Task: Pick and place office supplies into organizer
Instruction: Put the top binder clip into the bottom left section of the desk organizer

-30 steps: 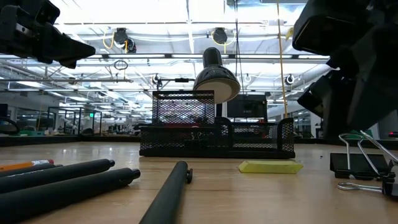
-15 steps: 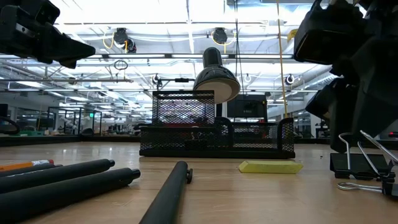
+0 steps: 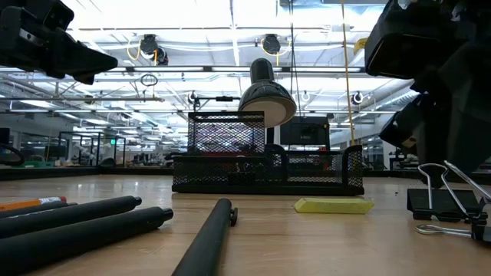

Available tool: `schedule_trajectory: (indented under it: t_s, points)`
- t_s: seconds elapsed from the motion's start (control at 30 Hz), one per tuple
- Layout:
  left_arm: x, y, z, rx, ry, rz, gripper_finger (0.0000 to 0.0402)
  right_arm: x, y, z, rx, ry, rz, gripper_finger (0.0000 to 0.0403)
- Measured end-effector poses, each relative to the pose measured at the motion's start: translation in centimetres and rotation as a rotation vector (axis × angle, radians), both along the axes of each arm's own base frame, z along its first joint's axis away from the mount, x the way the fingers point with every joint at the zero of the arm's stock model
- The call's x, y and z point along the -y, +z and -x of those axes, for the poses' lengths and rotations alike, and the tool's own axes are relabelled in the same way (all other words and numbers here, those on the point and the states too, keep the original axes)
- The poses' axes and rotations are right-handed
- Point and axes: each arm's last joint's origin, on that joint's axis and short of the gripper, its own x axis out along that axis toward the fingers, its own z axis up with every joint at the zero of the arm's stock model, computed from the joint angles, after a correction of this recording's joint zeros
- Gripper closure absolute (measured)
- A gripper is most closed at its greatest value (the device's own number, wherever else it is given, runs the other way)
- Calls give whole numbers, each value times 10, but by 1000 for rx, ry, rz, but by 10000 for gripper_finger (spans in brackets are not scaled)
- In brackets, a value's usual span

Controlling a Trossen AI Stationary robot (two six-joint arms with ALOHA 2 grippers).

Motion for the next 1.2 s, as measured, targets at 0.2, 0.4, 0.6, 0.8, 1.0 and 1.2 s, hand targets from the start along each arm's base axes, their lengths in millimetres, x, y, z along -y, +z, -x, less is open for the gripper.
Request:
schedule_trajectory:
  t_s: [0.2, 0.4, 0.6, 0.8, 1.0, 1.2]
  points:
    - [0, 0, 0, 0, 0, 0, 355, 0, 0, 0, 6, -6, 10, 351]
    - [0, 0, 0, 0, 0, 0, 355, 1, 0, -1, 24, -5, 27, 368]
    - [0, 0, 0, 0, 0, 0, 355, -1, 3, -3, 59, 9, 23, 369]
    - [0, 0, 0, 0, 0, 0, 355, -1, 3, -3, 66, 17, 22, 381]
    - [0, 0, 0, 0, 0, 0, 355, -2, -1, -4, 62, 19, 23, 390]
    - [0, 0, 0, 0, 0, 0, 355, -4, -8, -8, 62, 10, 11, 362]
